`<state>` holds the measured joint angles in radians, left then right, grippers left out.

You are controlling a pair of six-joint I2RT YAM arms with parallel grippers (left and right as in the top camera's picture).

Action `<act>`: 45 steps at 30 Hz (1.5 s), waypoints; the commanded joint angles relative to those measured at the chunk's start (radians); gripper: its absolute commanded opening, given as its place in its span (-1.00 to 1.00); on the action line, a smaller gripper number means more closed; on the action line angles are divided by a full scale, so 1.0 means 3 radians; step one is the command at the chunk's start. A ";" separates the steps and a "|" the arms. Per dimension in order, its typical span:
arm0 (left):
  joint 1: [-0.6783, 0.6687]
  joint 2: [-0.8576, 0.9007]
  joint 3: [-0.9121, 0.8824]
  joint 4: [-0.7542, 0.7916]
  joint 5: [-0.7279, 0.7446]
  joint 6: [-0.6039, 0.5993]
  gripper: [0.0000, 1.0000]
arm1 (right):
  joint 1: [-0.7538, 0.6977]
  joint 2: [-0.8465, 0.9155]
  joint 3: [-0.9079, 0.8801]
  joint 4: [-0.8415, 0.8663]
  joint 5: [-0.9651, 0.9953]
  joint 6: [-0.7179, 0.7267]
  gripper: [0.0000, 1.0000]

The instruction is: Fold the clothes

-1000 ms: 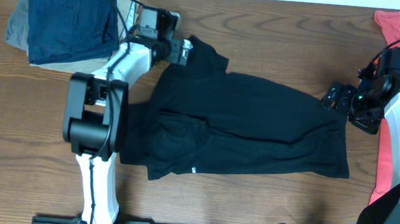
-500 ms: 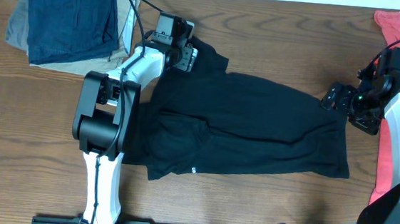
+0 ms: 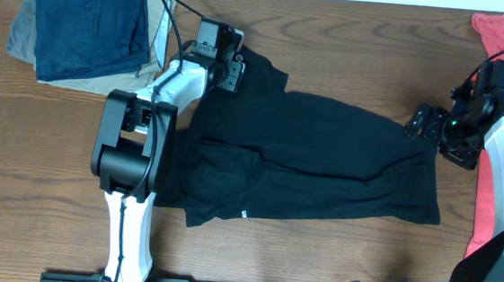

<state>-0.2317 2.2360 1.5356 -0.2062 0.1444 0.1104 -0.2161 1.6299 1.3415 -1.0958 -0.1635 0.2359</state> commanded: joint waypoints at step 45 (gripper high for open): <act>0.0013 -0.0459 -0.0108 -0.0632 -0.0009 0.0017 -0.88 | 0.0042 0.1354 0.0196 0.1347 0.0305 -0.0144 0.66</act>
<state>-0.2310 2.1109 1.5093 -0.3931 0.1463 0.1093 -0.2165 2.0159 1.3899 -0.6914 -0.0399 0.2028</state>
